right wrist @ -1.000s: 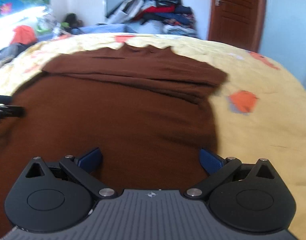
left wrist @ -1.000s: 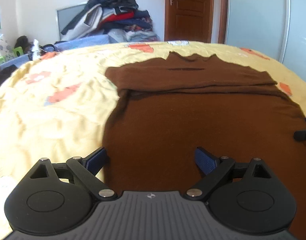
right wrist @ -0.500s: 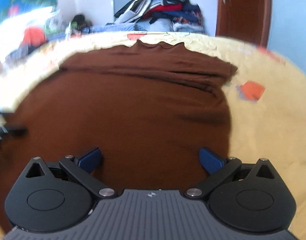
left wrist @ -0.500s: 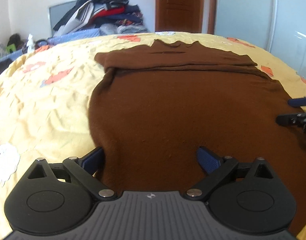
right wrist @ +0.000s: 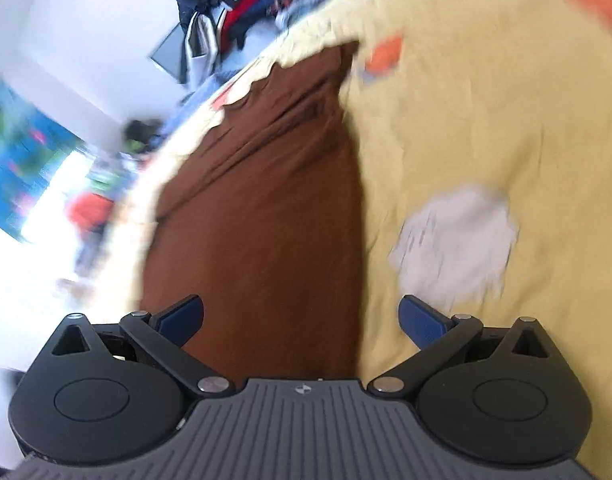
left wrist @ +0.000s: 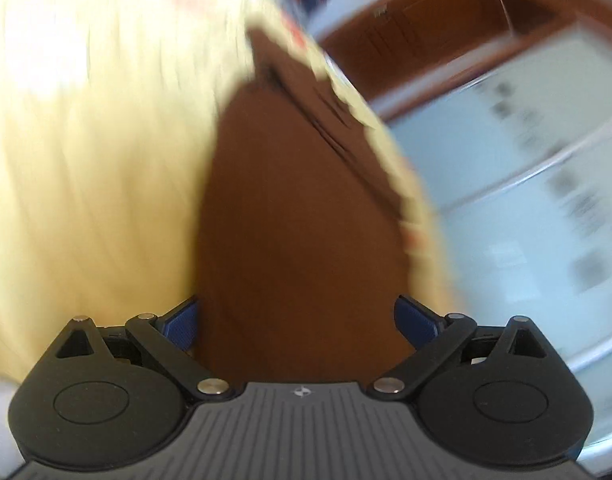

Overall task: Fold small clothes
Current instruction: 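Move both open grippers to the hem end of the brown sweater strip, then grasp the sweater hem with both grippers and fold it over toward the collar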

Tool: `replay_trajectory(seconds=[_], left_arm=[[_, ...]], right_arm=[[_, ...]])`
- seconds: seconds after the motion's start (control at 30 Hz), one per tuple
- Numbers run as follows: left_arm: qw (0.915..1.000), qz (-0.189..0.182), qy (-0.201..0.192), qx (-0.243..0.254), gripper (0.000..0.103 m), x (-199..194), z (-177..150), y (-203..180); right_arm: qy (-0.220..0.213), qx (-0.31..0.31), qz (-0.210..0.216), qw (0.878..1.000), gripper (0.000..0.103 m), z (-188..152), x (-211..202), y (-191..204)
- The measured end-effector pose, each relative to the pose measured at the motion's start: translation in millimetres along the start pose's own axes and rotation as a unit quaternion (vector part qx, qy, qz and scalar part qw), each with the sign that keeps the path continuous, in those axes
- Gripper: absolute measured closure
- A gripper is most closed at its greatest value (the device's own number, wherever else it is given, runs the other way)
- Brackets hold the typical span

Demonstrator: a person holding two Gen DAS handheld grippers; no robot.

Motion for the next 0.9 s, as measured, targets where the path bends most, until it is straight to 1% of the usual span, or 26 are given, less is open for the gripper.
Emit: replay_trajectory(seconds=[0.03, 0.1, 0.2, 0.3, 0.33, 0.4, 0.47, 0.5, 0.57, 0.6, 0.63, 0.67, 0.7, 0.73, 0.77, 0.8, 0.83, 0.9], left_arm=[[0.9997, -0.02, 0.006, -0.015, 0.003, -1.5, 0.5, 3.3], [0.9993, -0.026, 0.015, -0.022, 0.003, -1.5, 1.7, 6.0], [0.999, -0.021, 0.026, -0.029, 0.003, -2.1, 1.5, 8.0], [0.9989, -0.014, 0.027, -0.034, 0.004, -4.7, 2.2, 10.3], [0.9989, -0.009, 0.031, -0.035, 0.007, -4.8, 1.8, 10.7], [0.9985, 0.015, 0.042, -0.032, 0.022, -6.0, -0.9, 12.8], [0.9972, 0.046, 0.056, -0.017, 0.065, -2.6, -5.0, 13.7], [0.9963, 0.061, 0.059, -0.012, 0.072, -1.7, -5.6, 14.7], [0.9954, 0.075, 0.059, -0.008, 0.083, -1.1, -5.2, 16.9], [0.9947, 0.084, 0.059, -0.005, 0.088, -0.7, -5.8, 18.6], [0.9932, 0.1, 0.059, 0.004, 0.098, -0.1, -6.5, 20.0], [0.9926, 0.104, 0.06, 0.014, 0.098, 0.1, -6.4, 18.4], [0.9916, 0.111, 0.062, 0.026, 0.098, 1.3, -6.2, 14.8], [0.9903, 0.118, 0.064, 0.038, 0.099, 1.7, -5.2, 11.6], [0.9893, 0.121, 0.067, 0.047, 0.099, 2.7, -3.4, 8.0], [0.9896, 0.116, 0.067, 0.054, 0.099, 1.8, -1.2, 5.1], [0.9906, 0.105, 0.064, 0.06, 0.099, 0.1, 2.1, 1.6], [0.9935, 0.077, 0.049, 0.069, 0.099, -2.5, 16.4, -10.9]], right_arm=[[0.023, 0.023, 0.027, 0.999, 0.0, -5.7, 0.4, 0.3], [0.061, 0.029, 0.056, 0.996, 0.0, -16.7, 3.5, 5.1], [0.089, 0.012, 0.068, 0.994, 0.0, -31.8, 5.7, 18.1], [0.1, 0.011, 0.077, 0.992, 0.0, -42.8, 7.9, 26.8], [0.101, 0.012, 0.079, 0.992, 0.0, -44.9, 8.5, 28.8], [0.099, 0.018, 0.085, 0.991, 0.0, -44.2, 13.0, 29.9], [0.094, 0.024, 0.09, 0.991, 0.0, -40.2, 19.6, 29.4], [0.091, 0.029, 0.091, 0.991, 0.001, -37.0, 22.4, 28.6], [0.093, 0.028, 0.085, 0.992, 0.014, -37.7, 25.1, 28.1], [0.096, 0.021, 0.077, 0.992, 0.026, -39.0, 26.5, 28.3], [0.096, 0.019, 0.072, 0.993, 0.041, -38.0, 26.0, 23.6], [0.101, 0.023, 0.064, 0.993, 0.053, -39.3, 27.6, 20.0], [0.11, 0.025, 0.053, 0.992, 0.087, -41.8, 30.5, 14.9], [0.118, 0.026, 0.04, 0.992, 0.092, -45.0, 34.4, 9.9], [0.116, 0.032, 0.049, 0.992, 0.092, -45.8, 34.8, 8.2], [0.115, 0.033, 0.053, 0.991, 0.091, -45.5, 34.7, 8.5], [0.111, 0.029, 0.055, 0.992, 0.09, -44.2, 33.5, 9.4], [0.098, 0.029, 0.076, 0.992, 0.09, -37.3, 31.1, 14.3]])
Point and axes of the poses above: each gripper's, at about its wrist camera, not at the fingertips, and x roughly the way its jaws point, y to its left, z to its top, the point moved 6 cm from there along x, roughly the way its jaws point, and after that the axes turned 5 degrees about z, right-handed, at the moved point
